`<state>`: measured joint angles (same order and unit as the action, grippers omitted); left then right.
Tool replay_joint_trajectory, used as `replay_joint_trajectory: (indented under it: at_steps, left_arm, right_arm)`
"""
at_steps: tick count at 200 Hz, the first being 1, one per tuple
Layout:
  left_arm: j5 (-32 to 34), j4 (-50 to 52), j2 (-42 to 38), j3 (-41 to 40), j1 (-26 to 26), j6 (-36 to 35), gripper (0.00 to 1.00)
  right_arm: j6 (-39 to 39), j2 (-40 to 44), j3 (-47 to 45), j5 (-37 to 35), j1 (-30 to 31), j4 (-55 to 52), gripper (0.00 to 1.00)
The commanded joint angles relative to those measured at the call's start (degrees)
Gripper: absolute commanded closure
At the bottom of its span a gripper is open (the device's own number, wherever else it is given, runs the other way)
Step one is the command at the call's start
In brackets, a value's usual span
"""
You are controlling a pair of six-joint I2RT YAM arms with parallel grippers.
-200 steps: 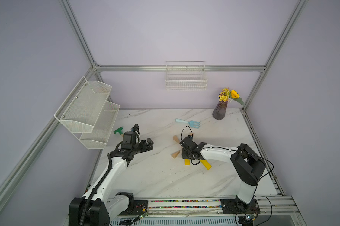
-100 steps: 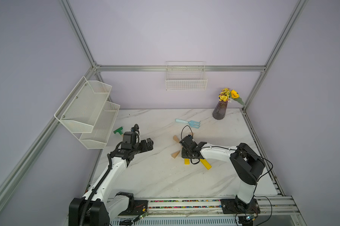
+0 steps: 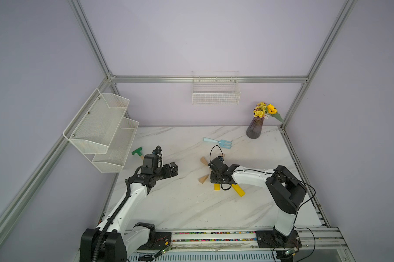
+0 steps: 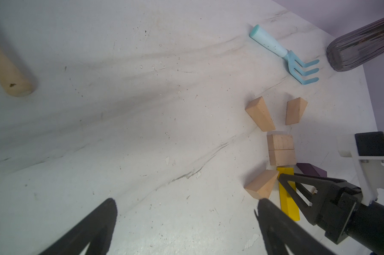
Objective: Assemble a small pinwheel with building blocks
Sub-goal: Assemble the building block at the center of the board, then pick up the building block from the center of the board.
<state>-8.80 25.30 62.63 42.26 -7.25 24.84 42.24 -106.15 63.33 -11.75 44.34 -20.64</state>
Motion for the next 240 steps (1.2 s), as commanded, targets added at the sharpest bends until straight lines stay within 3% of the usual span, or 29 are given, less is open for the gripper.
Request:
replay_joint_trajectory:
  at_steps: [1,66,116,183,240]
  left_arm:
    - [-0.55,-1.75,-1.22,0.42,0.3,-0.45,0.0]
    - [-0.36,-1.66,-1.59,0.57,0.3,-0.41,0.0]
    - [-0.1,-1.15,-1.85,0.9,0.3,-0.41,0.0]
    - [0.31,-1.04,-3.39,0.18,0.31,0.62,0.0]
    - [0.02,-1.21,-3.39,-0.54,0.32,1.17,0.0]
  right_arm:
    - [-0.58,-2.05,-0.09,-0.82,-0.53,-2.03,0.58]
    - [-1.08,0.62,0.53,-0.69,-0.48,-2.86,0.48]
    - [-3.04,13.96,-0.61,-3.45,1.29,-6.31,0.41]
    - [0.07,30.15,-18.49,-2.63,1.5,-9.16,0.4]
    - [0.34,28.85,-22.6,-5.83,1.33,-9.59,0.38]
